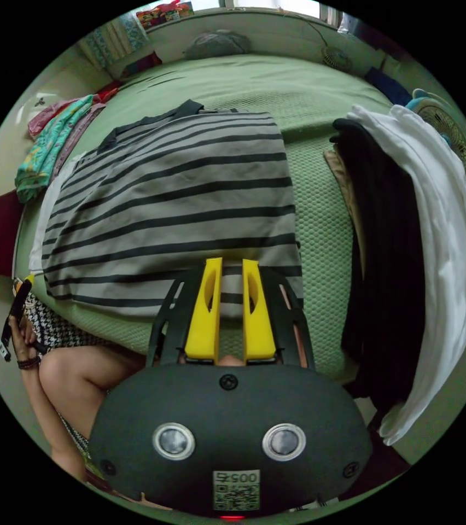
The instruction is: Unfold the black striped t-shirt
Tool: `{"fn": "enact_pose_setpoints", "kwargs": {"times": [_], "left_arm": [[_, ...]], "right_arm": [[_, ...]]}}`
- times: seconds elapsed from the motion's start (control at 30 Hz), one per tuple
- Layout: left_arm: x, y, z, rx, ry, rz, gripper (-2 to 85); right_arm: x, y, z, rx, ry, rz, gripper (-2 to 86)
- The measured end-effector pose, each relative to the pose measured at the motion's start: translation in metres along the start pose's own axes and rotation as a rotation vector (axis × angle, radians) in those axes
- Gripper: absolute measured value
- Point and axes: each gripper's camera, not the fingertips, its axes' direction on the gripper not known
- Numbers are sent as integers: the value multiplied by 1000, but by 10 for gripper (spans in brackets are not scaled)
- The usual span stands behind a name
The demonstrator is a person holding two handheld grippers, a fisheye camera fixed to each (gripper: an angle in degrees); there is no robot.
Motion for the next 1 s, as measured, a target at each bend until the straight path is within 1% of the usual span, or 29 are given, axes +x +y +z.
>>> {"fn": "enact_pose_setpoints", "kwargs": {"times": [0.13, 0.3, 0.37, 0.47, 0.53, 0.57, 0.67, 0.73, 0.77, 0.87, 0.93, 1.0], "left_arm": [[18, -8, 0, -3, -21, 67, 100], [66, -33, 4, 17, 66, 171, 101], [85, -44, 9, 8, 101, 202, 101], [119, -64, 18, -5, 164, 249, 102], [136, -76, 26, -17, 184, 269, 101], [147, -83, 31, -30, 190, 290, 101], [165, -93, 38, -69, 174, 334, 101], [171, -97, 37, -76, 171, 331, 100], [173, -100, 35, -69, 194, 320, 100], [179, -106, 33, -81, 263, 295, 98], [182, -109, 31, -79, 281, 292, 98], [185, -113, 29, -72, 273, 300, 99]], "right_arm": [[-1, 1, -11, 76, -32, -4, 57], [-2, -4, -17, 138, -29, -14, 53], [-1, -8, -13, 124, -30, -9, 52], [6, -16, 7, -3, -31, 26, 50], [12, -15, 9, -1, -61, 44, 51], [14, -13, 6, 14, -64, 56, 52], [14, -2, -21, 173, -25, 39, 61], [16, -7, -38, 290, -28, 22, 70], [16, -12, -40, 306, -14, 23, 74], [19, -53, -37, 291, 42, 22, 87], [21, -87, -22, 228, 47, -12, 98], [28, -108, -7, 179, 35, 33, 102]]}}
